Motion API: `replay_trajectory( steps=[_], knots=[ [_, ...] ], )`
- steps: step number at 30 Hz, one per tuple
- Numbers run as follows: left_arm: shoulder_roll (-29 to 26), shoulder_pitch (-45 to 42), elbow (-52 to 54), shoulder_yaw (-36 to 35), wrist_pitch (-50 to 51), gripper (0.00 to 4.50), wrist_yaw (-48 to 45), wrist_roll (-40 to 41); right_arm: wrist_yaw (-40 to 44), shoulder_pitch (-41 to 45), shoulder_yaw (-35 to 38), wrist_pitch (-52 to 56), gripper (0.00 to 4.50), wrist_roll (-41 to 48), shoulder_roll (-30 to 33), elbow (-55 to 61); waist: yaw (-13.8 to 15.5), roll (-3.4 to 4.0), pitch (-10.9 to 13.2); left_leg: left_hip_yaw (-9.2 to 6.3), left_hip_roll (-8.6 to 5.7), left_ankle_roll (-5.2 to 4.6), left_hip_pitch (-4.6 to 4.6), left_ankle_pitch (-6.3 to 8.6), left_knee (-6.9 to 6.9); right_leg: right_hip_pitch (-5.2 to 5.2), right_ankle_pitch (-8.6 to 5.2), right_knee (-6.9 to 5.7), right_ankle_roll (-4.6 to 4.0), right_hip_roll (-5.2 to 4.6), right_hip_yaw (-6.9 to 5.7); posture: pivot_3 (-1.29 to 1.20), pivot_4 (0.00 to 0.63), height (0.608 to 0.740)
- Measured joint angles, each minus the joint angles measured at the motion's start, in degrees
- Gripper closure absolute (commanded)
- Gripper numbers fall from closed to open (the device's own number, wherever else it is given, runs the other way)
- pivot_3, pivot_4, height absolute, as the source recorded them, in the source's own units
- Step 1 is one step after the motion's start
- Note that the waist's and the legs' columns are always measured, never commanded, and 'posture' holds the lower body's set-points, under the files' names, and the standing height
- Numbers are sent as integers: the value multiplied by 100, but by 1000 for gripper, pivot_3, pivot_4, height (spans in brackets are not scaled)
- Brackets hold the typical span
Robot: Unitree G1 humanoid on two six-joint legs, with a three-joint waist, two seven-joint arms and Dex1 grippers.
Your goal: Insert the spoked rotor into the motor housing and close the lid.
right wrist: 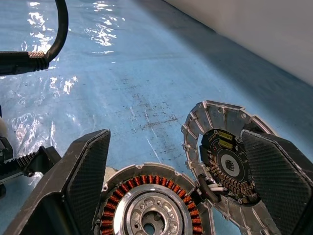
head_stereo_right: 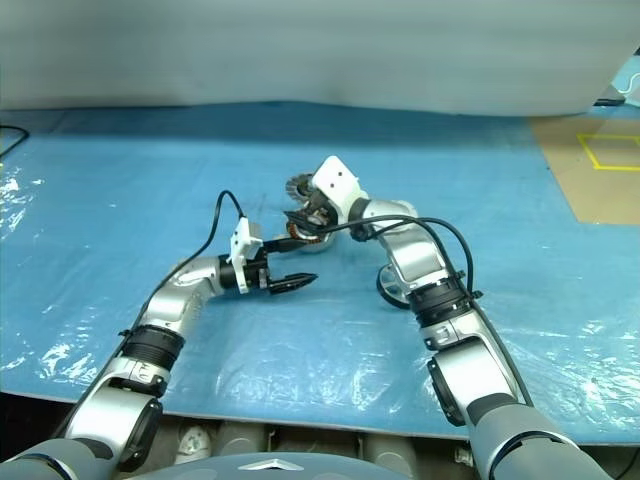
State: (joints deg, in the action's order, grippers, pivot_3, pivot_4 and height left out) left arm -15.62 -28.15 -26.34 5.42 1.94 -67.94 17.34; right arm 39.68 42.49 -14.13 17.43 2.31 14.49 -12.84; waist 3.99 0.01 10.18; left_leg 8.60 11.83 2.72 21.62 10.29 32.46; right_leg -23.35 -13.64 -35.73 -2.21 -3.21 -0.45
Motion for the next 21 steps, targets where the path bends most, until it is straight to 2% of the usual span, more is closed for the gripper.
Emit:
replay_trajectory(
  steps=[7,15,18,21],
  knots=[
    [-6,-1,22,-3,7,0,8,2,-371,70,86,-106,32,-108,-69,-207,0,0,0,0,-1,0,0,0,-1,0,0,1,0,0,0,0,150,740],
    [-13,-1,43,-8,55,0,16,10,-416,73,280,-93,32,-64,-91,-215,-2,0,0,0,-1,0,0,0,-4,0,1,1,1,0,0,0,150,740],
    [-14,-1,45,-7,65,0,14,9,-268,70,435,191,32,213,-111,-70,-1,0,0,0,-1,0,0,0,-4,0,0,1,0,0,0,0,150,740],
    [-25,5,84,-5,117,0,14,12,242,46,638,927,32,970,-54,689,8,0,1,0,1,0,0,0,-8,-1,3,4,5,1,-1,0,150,740]
  ],
)
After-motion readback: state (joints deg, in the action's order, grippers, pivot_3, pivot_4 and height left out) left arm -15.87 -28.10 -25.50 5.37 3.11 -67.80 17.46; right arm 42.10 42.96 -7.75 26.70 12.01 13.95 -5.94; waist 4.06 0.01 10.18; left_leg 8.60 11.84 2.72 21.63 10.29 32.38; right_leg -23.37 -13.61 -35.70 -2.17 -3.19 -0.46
